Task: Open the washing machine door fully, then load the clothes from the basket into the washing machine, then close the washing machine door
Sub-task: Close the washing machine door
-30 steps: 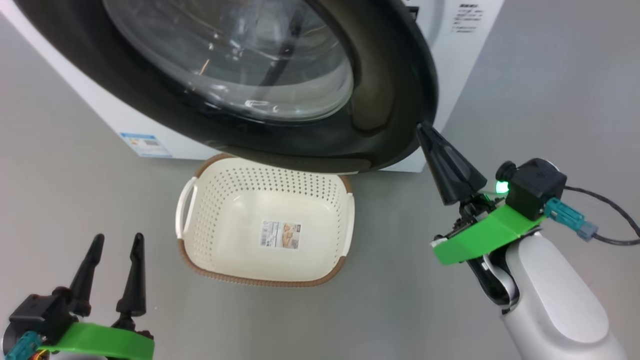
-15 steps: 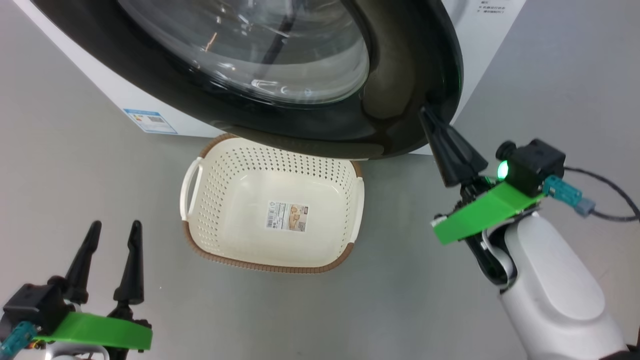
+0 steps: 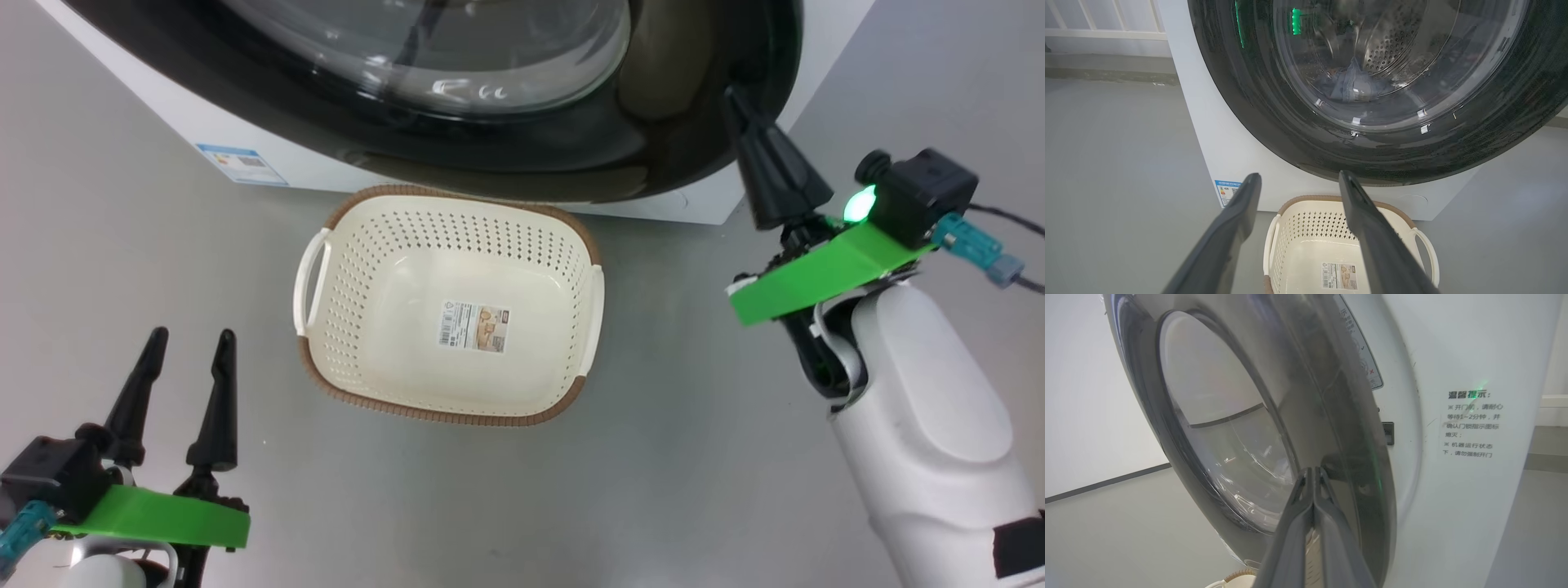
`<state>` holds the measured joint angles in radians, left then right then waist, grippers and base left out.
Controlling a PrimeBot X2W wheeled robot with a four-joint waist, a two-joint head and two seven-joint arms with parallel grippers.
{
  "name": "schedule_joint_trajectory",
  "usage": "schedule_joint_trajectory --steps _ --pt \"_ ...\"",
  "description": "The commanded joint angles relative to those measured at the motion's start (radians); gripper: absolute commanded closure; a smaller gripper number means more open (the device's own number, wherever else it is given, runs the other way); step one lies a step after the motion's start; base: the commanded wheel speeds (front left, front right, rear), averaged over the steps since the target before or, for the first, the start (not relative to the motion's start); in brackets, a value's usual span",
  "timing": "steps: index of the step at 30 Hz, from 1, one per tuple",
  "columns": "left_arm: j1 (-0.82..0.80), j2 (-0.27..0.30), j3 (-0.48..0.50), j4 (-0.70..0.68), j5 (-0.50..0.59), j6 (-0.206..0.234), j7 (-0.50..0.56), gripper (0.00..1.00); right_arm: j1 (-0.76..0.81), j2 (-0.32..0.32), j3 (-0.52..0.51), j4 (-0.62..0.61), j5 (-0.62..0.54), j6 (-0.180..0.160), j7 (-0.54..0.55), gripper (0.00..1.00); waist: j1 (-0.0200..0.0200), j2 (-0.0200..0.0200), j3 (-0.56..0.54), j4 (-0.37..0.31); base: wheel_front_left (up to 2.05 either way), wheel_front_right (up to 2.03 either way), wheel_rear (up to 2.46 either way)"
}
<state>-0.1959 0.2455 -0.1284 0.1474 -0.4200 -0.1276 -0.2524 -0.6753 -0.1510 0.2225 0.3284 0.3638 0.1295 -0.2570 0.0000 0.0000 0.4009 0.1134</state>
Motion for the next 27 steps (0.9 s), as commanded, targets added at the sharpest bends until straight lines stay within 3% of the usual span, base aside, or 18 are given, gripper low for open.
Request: schedule_joint_trajectory --steps 1,19,27 --pt "-0.027 0.036 0.036 -0.024 -0.009 -0.003 -0.009 0.0 -0.02 0.016 0.003 -0.022 -0.001 0.001 -0.005 1.0 0.0 0.0 0.009 0.007 0.0 0.0 0.0" --pt "-0.067 0.039 0.027 -0.037 -0.017 -0.003 -0.009 0.0 -0.176 0.039 -0.131 0.013 -0.029 0.001 -0.005 1.0 0.0 0.0 0.064 0.032 0.0 0.0 0.0" --pt "-0.067 0.037 0.024 -0.037 -0.016 -0.003 -0.009 0.0 -0.164 0.044 -0.101 0.01 -0.052 0.001 -0.005 1.0 0.0 0.0 0.061 0.026 0.0 0.0 0.0"
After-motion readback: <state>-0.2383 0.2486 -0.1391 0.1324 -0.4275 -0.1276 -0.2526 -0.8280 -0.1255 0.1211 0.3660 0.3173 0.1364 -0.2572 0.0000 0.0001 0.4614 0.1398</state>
